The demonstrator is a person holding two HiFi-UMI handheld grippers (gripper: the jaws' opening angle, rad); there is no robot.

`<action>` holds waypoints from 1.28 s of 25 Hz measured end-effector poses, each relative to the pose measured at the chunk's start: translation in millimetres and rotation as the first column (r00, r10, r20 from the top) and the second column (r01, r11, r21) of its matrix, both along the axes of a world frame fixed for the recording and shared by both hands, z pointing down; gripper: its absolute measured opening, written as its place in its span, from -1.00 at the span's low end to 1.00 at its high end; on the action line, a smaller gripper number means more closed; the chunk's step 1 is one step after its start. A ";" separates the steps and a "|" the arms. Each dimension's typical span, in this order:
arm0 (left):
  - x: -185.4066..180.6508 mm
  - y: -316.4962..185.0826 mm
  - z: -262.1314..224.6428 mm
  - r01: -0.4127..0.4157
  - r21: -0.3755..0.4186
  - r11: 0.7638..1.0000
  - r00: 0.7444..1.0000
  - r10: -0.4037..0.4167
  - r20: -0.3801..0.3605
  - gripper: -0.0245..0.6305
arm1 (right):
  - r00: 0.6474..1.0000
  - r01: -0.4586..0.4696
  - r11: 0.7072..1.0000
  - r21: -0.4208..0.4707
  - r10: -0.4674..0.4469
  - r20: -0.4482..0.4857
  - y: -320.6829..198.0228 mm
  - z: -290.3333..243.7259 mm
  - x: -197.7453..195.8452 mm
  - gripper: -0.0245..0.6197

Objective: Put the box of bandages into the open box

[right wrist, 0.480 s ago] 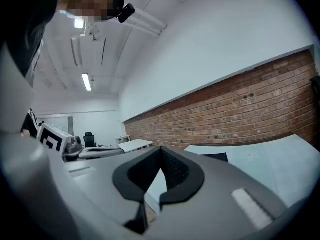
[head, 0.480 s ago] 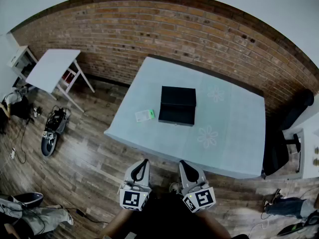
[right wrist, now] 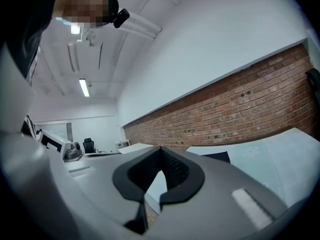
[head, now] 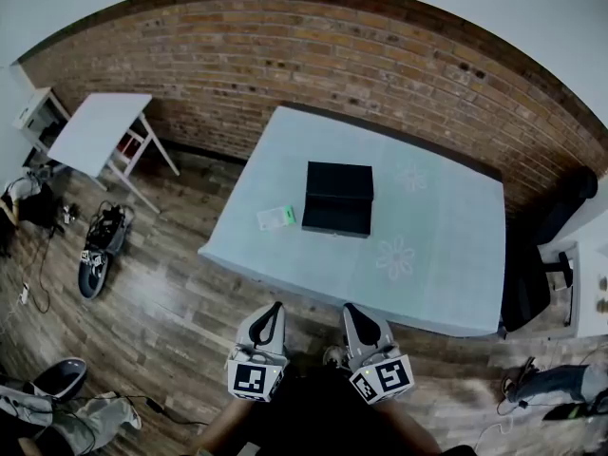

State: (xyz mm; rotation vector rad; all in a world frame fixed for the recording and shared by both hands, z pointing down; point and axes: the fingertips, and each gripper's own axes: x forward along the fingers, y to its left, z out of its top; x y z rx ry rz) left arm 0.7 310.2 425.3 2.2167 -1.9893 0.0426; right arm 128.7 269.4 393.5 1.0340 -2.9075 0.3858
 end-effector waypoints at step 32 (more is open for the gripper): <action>-51.9 8.3 21.5 -0.073 -0.026 0.997 0.995 0.071 -0.074 -0.93 | 0.992 -0.089 0.996 0.014 0.090 -0.092 16.4 13.6 -48.1 -0.92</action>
